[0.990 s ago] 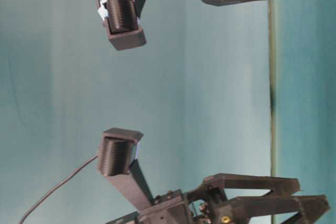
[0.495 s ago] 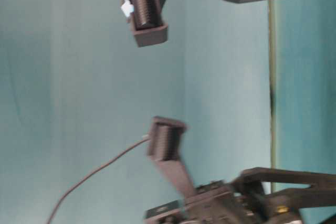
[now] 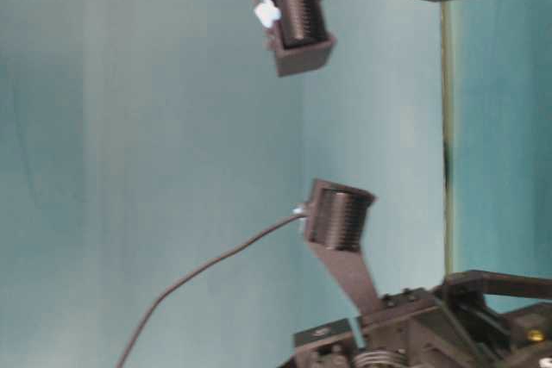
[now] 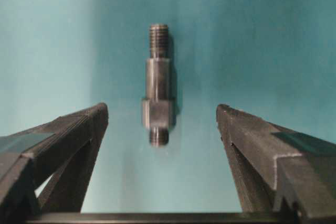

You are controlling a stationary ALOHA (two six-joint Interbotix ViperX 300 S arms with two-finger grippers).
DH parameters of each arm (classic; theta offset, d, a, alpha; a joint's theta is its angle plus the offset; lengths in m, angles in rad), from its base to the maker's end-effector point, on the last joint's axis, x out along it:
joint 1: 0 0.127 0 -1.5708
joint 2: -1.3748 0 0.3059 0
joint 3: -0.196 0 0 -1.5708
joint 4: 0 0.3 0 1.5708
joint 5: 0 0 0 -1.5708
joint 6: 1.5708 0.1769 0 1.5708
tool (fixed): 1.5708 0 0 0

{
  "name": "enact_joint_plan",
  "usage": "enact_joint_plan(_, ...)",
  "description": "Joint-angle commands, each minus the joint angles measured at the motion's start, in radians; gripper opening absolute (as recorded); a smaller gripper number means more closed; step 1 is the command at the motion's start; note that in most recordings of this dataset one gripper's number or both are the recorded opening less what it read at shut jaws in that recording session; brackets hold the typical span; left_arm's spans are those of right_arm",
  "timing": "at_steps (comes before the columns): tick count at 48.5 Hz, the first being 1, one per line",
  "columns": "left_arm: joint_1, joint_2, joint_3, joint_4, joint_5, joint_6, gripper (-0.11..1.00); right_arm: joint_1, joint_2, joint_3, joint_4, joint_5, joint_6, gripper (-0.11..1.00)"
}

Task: Insert the washer onto the shaft with both hands.
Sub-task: 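Close left gripper on the washer and right gripper on the shaft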

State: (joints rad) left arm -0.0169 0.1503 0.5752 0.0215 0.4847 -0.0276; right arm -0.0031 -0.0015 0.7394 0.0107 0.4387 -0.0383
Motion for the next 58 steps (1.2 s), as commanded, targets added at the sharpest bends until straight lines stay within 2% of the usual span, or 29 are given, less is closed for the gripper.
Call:
enact_joint_plan(1, -0.002, 0.0, -0.002, 0.005, -0.009, 0.0, 0.97, 0.002, 0.011, -0.003, -0.002, -0.018, 0.0, 0.98)
enact_joint_plan(58, -0.003, 0.038, 0.014, 0.005, -0.044, -0.006, 0.97, 0.002, 0.06, 0.014, -0.002, -0.046, -0.003, 0.97)
